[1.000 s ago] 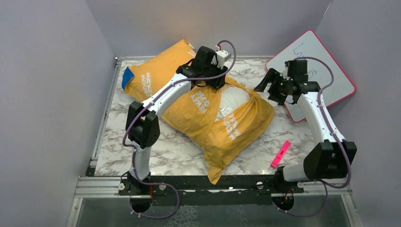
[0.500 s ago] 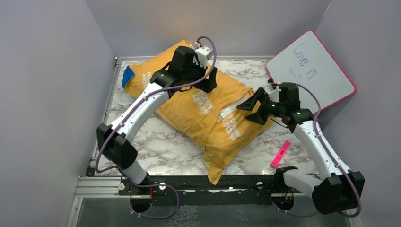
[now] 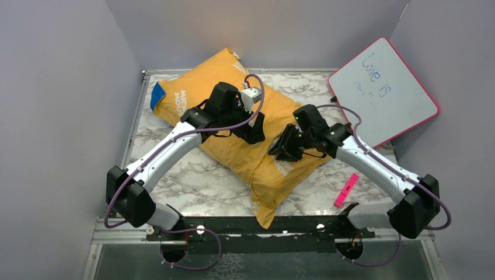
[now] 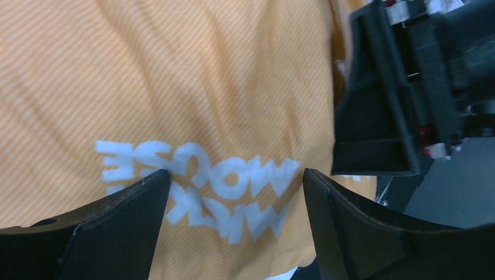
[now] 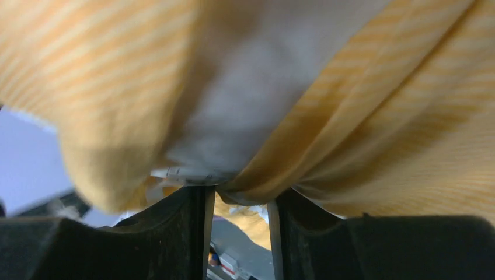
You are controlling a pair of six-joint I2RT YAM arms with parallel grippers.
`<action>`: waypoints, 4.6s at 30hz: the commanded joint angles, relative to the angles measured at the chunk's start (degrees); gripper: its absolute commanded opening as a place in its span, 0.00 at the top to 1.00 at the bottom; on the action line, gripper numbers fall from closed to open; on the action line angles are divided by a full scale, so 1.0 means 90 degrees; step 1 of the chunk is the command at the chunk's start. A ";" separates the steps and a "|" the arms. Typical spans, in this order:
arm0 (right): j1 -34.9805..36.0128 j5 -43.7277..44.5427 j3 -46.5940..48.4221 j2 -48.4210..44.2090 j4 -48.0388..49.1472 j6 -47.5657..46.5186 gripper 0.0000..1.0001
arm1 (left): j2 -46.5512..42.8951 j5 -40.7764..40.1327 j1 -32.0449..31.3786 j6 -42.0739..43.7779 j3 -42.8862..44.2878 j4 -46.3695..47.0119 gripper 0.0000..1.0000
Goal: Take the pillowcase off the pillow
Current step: Remove the pillow from the pillowcase.
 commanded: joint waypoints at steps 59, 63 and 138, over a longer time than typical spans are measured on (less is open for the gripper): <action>0.0340 0.0945 -0.1221 -0.0909 -0.2303 -0.0964 1.00 | -0.0008 -0.4472 -0.0836 -0.0280 -0.0615 -0.0006 1.00; 0.0346 -0.0114 -0.1683 -0.1831 -0.2192 -0.1845 1.00 | -0.0088 -0.3894 0.0068 -0.0169 -0.0800 0.0138 1.00; 0.0348 0.1470 -0.2072 -0.1052 -0.1513 -0.0917 0.98 | 0.0404 -0.5758 -0.0159 0.0000 0.0359 -0.0238 1.00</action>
